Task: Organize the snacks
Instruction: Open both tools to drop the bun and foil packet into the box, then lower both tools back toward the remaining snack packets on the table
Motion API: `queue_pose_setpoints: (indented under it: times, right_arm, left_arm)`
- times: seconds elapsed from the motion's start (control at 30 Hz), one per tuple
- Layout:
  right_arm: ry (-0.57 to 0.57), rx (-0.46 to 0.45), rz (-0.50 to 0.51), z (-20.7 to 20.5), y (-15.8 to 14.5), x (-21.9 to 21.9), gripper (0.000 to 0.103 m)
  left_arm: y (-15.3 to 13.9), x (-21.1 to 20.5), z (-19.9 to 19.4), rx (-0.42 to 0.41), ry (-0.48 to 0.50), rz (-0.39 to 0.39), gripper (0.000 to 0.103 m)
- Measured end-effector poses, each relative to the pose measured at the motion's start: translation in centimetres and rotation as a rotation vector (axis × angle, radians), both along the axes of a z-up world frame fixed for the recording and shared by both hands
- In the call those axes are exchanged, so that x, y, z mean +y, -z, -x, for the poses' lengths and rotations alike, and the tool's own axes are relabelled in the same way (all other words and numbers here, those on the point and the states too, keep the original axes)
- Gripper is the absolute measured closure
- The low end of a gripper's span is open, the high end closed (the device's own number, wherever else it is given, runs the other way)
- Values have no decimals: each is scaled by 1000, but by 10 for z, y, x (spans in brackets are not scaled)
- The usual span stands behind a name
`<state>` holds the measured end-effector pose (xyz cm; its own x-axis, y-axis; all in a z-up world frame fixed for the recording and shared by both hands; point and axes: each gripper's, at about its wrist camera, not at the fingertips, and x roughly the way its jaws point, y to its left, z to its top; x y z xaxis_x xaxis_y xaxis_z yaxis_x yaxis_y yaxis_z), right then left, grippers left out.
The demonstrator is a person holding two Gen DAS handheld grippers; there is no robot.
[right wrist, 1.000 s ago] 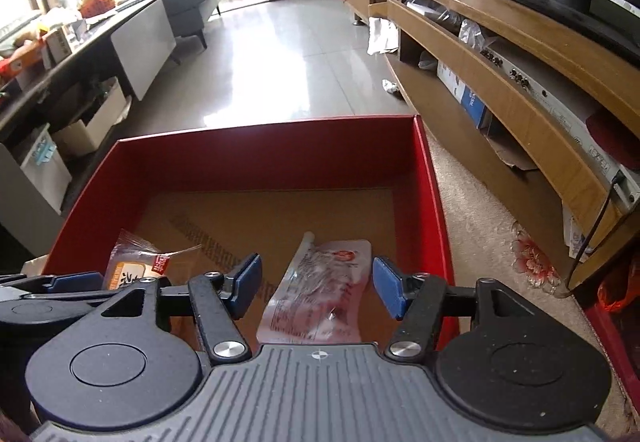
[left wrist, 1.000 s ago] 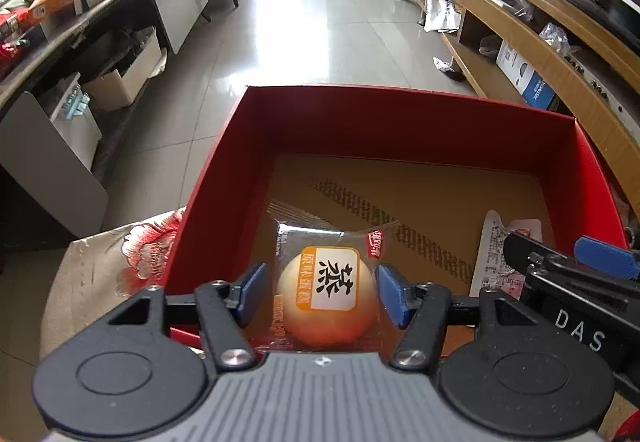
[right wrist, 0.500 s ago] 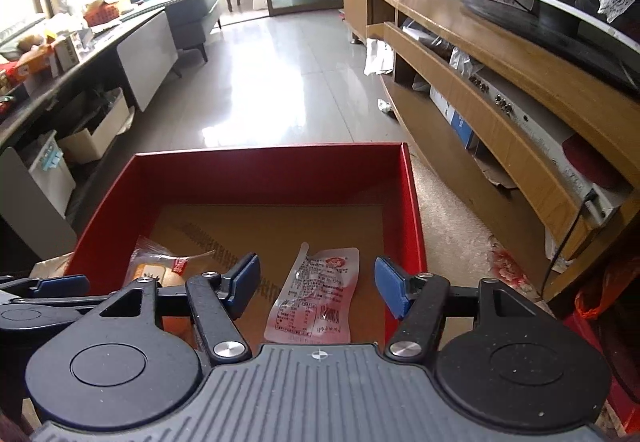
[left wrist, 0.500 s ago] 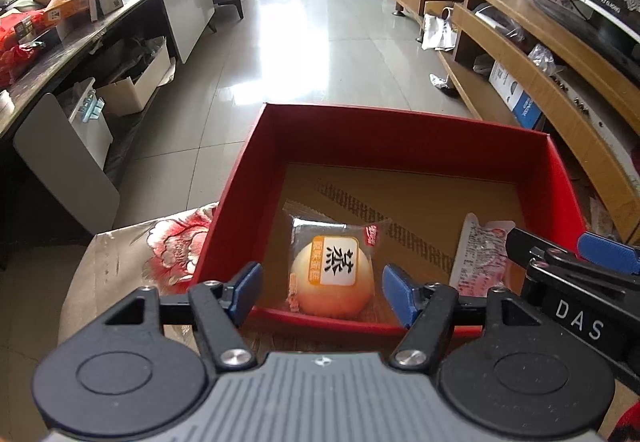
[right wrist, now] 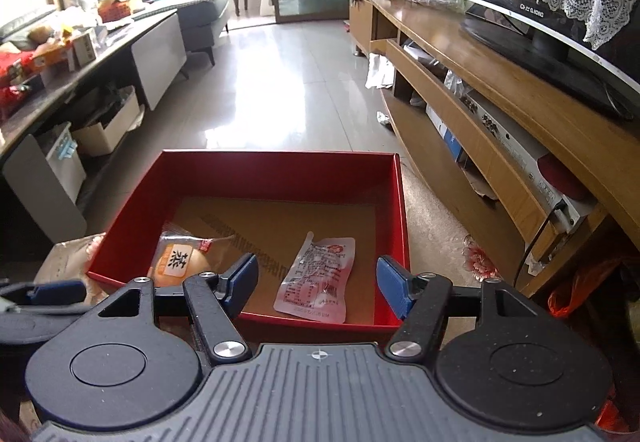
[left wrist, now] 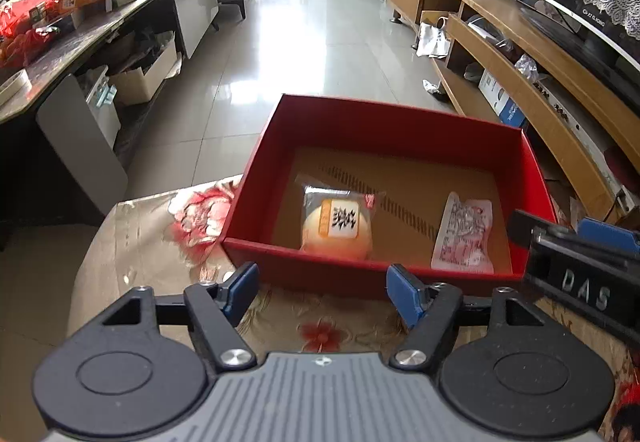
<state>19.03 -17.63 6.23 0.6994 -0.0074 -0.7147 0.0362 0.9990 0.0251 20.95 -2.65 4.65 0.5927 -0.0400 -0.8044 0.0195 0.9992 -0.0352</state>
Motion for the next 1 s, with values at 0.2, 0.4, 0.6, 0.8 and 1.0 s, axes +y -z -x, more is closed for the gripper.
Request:
queue_pose_setpoints:
  times: [0.2,0.4,0.6,0.8,1.0]
  right_arm:
    - [-16,26,11,5,2,7,30]
    - [-15,36,32,22,0,10,30]
    - [-17,57,15,40,1,11,29]
    - [-30,70,16,56,2,17,29]
    - [-36,99,-9,69,6,22,29]
  left_arm:
    - [-1,6,9,2,-4,5,35]
    - [-1,8,23,9,13,5,35]
    - [-2,13,41,16,21,4,35]
    - [1,18,57,29,22,-5,34]
    - [3,26,72,35,32,-15,34]
